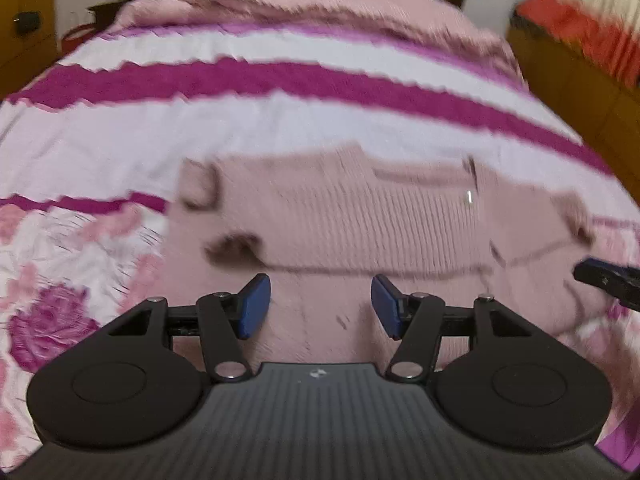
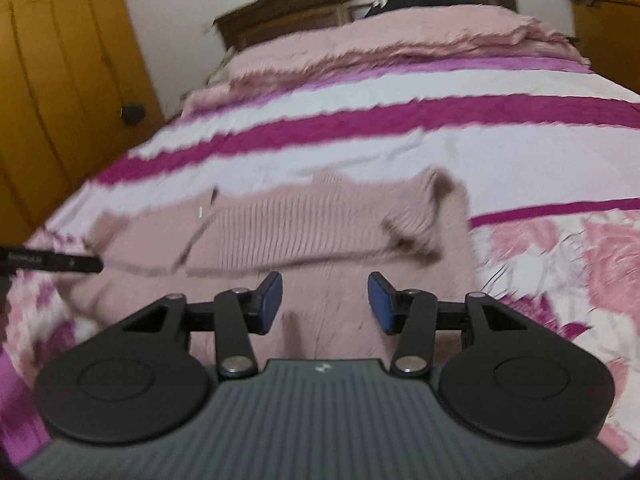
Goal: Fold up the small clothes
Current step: 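Fold the held hem over toward the collar with both grippers and release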
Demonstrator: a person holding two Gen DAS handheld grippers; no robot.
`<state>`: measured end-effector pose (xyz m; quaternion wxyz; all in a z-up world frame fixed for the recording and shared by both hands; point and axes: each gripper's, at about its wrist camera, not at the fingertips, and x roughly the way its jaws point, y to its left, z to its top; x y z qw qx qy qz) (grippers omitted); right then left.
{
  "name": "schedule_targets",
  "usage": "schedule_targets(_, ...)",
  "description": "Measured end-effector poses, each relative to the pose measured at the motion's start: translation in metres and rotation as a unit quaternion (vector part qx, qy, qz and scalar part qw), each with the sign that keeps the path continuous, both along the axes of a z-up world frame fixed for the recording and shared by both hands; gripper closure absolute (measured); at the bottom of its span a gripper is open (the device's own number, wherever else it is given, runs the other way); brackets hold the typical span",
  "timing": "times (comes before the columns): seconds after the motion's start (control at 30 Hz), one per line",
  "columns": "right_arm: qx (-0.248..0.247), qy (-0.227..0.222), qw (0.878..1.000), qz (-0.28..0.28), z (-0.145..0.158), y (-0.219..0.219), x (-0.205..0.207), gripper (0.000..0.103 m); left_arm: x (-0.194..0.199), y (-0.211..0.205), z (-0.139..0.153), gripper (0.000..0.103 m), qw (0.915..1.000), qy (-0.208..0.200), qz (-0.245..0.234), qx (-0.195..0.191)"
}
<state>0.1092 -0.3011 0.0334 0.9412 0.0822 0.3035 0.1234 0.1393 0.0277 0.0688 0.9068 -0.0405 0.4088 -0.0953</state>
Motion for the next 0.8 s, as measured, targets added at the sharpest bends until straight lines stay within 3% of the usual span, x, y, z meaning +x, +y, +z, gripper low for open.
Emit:
schedule_targets(0.07,-0.024,0.008,1.0,0.004,-0.01,0.011,0.005,0.052,0.005,-0.01,-0.014,0.039,0.9998,0.009,-0.012,0.01)
schedule_targets(0.17,-0.042,-0.002,0.999,0.0,-0.016,0.02,0.015,0.051,0.016,-0.021,-0.021,0.039,0.9994,-0.009,-0.012,0.03)
schedule_targets(0.5,-0.031,-0.022,0.999,-0.018,-0.003,0.028,0.066,0.051,0.068,-0.033,-0.01,0.039,0.9983,-0.044,-0.003,0.039)
schedule_targets(0.67,-0.007,-0.025,0.999,-0.046,0.005,0.024,0.094,0.051,0.099,-0.033,-0.002,0.039,0.9986,-0.038,0.003,0.035)
schedule_targets(0.8,-0.017,-0.036,0.997,-0.059,0.012,0.025,0.105,0.051,0.113,-0.029,0.008,0.039,0.9993,-0.029,0.008,0.021)
